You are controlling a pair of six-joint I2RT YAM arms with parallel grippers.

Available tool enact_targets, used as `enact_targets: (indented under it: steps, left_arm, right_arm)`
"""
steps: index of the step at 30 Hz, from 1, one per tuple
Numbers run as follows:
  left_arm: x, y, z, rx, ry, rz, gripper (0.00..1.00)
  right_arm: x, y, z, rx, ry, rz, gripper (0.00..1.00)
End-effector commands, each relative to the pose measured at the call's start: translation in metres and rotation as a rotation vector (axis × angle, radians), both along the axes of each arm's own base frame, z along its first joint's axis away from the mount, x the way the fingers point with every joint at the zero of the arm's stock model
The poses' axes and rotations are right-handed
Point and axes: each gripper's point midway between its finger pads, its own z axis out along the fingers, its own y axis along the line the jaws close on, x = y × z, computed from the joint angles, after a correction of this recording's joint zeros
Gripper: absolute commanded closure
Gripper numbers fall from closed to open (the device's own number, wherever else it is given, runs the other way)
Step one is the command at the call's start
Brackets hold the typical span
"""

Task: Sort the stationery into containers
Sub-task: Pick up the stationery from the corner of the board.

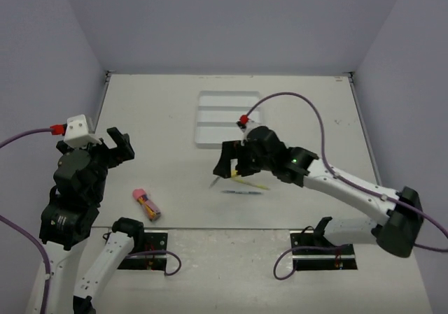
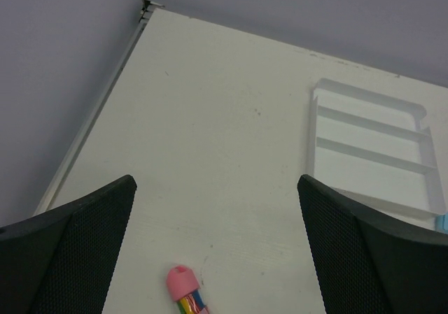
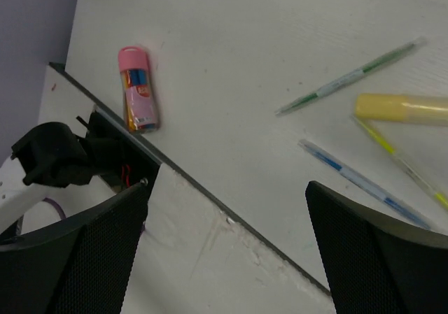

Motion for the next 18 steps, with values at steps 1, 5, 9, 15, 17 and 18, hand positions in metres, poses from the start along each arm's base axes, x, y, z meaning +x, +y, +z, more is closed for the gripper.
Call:
enact_targets:
  steps: [1,5,9,15,17,18]
  left_arm:
    - [0.013,-0.015,0.026,-0.056,-0.094,-0.059,0.0]
    - [0.009,-0.014,0.045,-0.053,-0.121,-0.064,0.0]
    - [-0.004,-0.013,0.067,-0.063,-0.155,-0.076,0.0]
    - [-0.023,-0.012,0.092,-0.074,-0.222,-0.096,0.0]
    - [-0.025,-0.012,0.094,-0.077,-0.23,-0.098,0.0]
    - [-0.025,-0.011,0.094,-0.077,-0.232,-0.098,0.0]
  right_arm:
    - [0.019,0.111,0.025,0.059,-0.072,0.021,0.09]
    - [-0.002,0.193,-0.008,-0.036,-0.028,0.147,0.21]
    - [-0.024,0.243,-0.065,-0.13,0.032,0.267,0.27]
    - [-0.048,0.273,-0.088,-0.147,0.061,0.413,0.34]
    - [-0.053,0.28,-0.098,-0.178,0.055,0.455,0.34]
    - [-0.057,0.283,-0.104,-0.195,0.054,0.48,0.34]
